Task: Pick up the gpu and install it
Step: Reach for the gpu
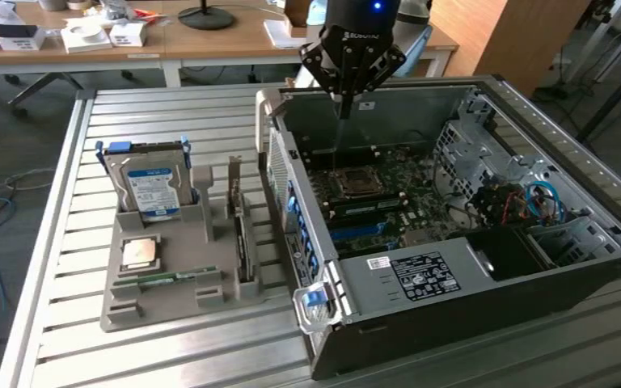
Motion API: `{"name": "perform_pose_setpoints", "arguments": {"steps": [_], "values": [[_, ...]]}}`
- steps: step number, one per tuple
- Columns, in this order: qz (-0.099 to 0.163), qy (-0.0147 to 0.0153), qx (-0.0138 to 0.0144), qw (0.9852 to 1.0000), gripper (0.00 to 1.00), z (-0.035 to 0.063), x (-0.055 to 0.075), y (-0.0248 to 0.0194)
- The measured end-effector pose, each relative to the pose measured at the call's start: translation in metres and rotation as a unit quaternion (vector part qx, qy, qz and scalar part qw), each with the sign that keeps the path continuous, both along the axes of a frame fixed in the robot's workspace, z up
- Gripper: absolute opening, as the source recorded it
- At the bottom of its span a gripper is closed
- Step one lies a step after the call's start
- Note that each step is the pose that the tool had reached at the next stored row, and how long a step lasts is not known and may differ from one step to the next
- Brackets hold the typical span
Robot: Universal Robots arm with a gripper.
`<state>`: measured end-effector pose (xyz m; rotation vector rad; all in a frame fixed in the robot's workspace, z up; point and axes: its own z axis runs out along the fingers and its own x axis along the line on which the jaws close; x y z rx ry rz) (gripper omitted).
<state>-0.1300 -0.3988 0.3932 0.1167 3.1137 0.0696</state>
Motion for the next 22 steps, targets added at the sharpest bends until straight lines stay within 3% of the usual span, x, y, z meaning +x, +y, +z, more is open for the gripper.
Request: {"name": "perform_pose_setpoints", "arguments": {"steps": [22], "values": [[0.0, 0.0, 0.0, 1.0, 0.11, -0.0008, -0.046, 0.0]]}}
